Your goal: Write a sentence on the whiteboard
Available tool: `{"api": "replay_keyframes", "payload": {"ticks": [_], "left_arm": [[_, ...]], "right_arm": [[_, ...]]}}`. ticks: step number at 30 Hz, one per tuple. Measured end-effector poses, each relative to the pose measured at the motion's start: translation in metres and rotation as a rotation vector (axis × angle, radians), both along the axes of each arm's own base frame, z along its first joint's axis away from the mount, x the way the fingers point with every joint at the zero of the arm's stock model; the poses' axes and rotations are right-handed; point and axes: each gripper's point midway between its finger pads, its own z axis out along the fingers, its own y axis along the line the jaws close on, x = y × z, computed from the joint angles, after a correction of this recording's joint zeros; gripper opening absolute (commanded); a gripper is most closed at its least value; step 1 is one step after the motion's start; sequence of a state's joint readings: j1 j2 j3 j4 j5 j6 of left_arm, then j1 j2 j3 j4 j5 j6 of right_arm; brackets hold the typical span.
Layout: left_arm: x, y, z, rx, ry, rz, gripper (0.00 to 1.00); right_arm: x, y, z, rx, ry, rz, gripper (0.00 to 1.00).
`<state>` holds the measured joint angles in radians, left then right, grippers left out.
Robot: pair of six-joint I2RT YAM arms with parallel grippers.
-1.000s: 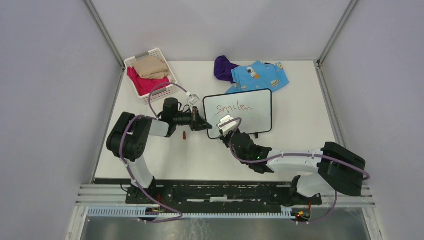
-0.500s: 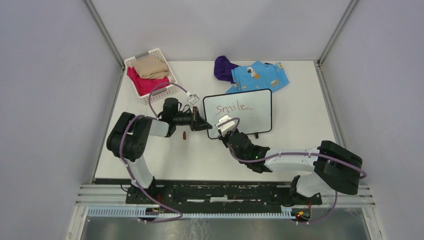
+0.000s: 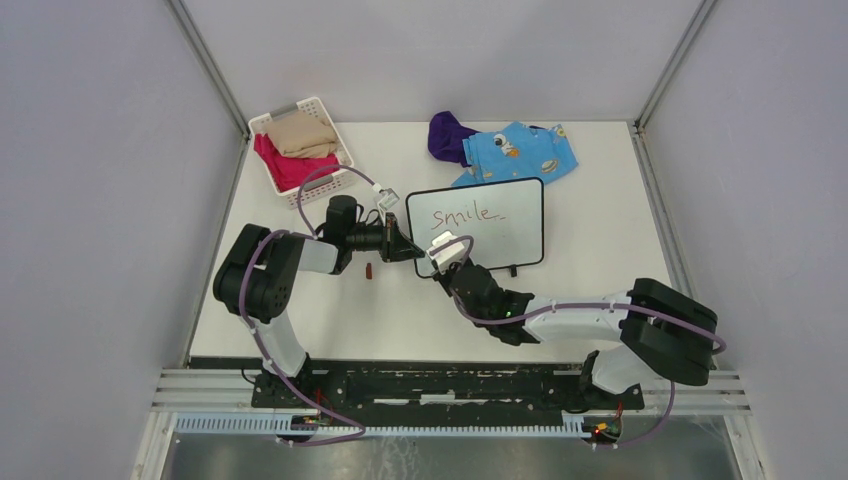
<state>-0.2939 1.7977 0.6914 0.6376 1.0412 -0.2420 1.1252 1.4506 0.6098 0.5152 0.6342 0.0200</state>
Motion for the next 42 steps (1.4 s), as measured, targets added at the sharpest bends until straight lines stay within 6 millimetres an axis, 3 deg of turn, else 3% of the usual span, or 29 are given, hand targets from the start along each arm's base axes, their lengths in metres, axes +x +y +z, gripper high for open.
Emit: {"api": "replay_keyframes", "payload": {"ticks": [15, 28, 42], "left_arm": [[0.000, 0.000, 0.000, 0.002, 0.006, 0.000, 0.02], [0.000, -0.001, 0.000, 0.006, 0.001, -0.004, 0.02], [0.000, -0.001, -0.001, 0.010, 0.000, -0.011, 0.02]], "right_arm": [[-0.003, 0.002, -0.006, -0.011, 0.017, 0.018, 0.00], [-0.009, -0.013, -0.017, -0.034, 0.031, 0.000, 0.00], [-0.013, -0.009, -0.021, -0.038, 0.051, 0.035, 0.00]]}}
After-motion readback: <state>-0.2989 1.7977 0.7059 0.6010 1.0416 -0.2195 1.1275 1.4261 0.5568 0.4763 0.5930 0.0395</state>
